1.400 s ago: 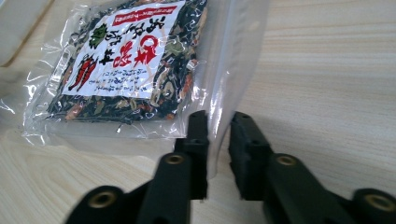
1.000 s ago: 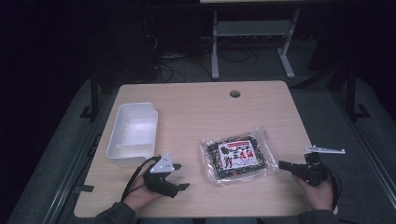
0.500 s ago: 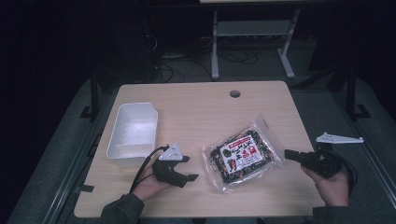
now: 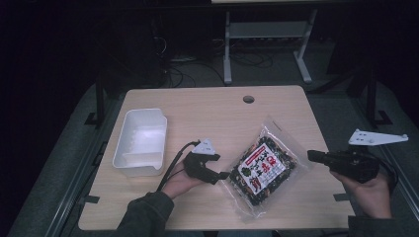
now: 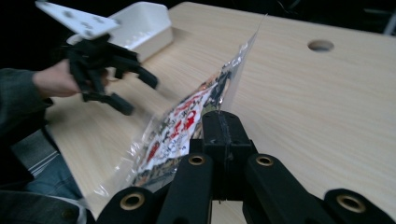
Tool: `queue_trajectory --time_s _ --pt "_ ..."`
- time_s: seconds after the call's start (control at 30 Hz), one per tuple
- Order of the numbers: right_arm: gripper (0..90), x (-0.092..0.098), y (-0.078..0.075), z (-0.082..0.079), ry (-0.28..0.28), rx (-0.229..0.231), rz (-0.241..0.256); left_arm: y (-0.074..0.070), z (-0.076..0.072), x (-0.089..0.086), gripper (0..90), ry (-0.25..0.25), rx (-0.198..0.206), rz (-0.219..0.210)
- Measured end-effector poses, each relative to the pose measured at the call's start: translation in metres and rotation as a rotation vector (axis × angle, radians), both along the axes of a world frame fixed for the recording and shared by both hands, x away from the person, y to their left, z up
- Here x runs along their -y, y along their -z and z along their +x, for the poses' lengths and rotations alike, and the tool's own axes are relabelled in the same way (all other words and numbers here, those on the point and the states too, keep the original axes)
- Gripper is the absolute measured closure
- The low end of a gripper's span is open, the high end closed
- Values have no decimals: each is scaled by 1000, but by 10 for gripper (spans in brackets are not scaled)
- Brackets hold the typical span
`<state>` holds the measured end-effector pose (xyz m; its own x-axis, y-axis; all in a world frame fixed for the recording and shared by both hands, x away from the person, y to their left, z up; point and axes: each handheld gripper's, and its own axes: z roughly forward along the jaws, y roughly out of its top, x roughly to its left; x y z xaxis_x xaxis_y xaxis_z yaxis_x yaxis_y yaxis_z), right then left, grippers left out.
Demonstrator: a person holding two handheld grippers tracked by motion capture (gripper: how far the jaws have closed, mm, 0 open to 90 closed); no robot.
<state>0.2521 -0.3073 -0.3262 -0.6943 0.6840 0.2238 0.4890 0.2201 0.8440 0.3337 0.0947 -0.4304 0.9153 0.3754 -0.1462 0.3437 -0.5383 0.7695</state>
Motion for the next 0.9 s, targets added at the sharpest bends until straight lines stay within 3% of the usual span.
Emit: queue_trajectory --time_s 0.2,0.3,0.47,0.6,0.67,0.7,0.77,0.9 --pt "900 -8 -19 -2 -61 45 -22 5 12 23 240 65 -59 2" --pt "900 -11 -24 0 -76 58 -27 11 19 32 251 118 -120 -23" --pt "900 -16 -28 6 -80 74 -23 14 25 39 307 176 -178 -49" --pt "900 -18 -28 9 -74 78 -16 13 26 38 363 194 -194 -56" --pt "900 -18 -28 11 -70 81 -7 13 27 35 419 209 -215 -61" --pt "900 -18 -28 13 -63 85 0 13 27 32 494 217 -216 -66" --pt "900 -18 -28 15 -54 88 0 12 26 28 572 229 -208 -75" --pt "900 -20 -26 19 -46 86 3 10 23 26 639 237 -193 -71"
